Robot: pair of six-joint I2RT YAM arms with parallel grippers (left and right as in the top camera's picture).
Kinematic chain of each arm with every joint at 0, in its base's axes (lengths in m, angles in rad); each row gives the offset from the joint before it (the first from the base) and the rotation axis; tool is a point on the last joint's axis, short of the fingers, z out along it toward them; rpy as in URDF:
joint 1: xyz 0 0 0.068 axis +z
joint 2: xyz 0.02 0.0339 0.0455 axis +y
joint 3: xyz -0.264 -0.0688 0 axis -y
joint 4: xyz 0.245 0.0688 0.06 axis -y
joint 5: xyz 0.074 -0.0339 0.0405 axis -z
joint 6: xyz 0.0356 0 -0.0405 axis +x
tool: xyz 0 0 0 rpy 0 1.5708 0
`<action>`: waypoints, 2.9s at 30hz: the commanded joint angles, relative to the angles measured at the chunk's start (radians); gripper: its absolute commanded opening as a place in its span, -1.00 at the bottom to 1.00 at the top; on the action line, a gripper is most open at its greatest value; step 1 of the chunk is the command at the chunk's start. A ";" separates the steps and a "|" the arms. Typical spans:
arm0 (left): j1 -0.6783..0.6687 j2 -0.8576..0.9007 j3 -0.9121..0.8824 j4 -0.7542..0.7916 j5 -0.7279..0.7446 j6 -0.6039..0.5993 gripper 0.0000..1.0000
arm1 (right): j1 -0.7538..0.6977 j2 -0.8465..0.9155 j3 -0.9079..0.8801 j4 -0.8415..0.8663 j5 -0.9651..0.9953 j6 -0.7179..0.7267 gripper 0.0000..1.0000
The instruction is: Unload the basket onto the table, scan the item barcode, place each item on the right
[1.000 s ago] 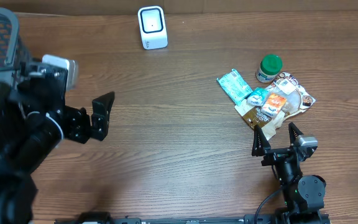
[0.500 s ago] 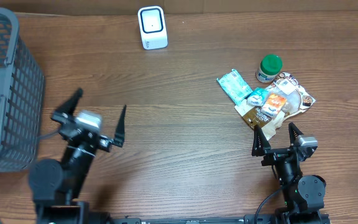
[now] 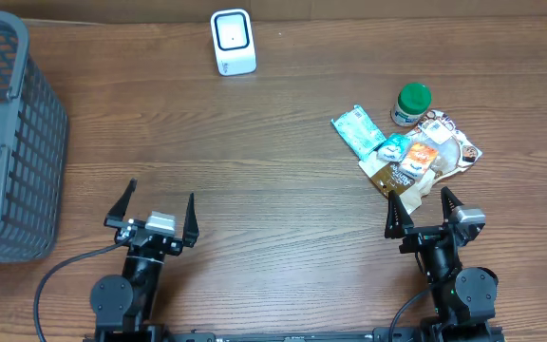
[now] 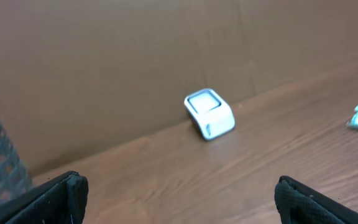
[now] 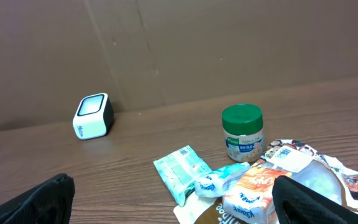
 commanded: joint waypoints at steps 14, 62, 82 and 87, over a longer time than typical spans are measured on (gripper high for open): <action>-0.006 -0.127 -0.051 -0.167 -0.103 -0.007 0.99 | -0.006 -0.011 -0.011 0.006 -0.002 -0.004 1.00; -0.006 -0.126 -0.051 -0.167 -0.103 -0.007 0.99 | -0.006 -0.011 -0.011 0.006 -0.002 -0.004 1.00; -0.006 -0.126 -0.051 -0.167 -0.103 -0.007 0.99 | -0.006 -0.011 -0.011 0.006 -0.002 -0.004 1.00; -0.006 -0.126 -0.051 -0.167 -0.103 -0.007 0.99 | -0.006 -0.011 -0.011 0.006 -0.002 -0.004 0.99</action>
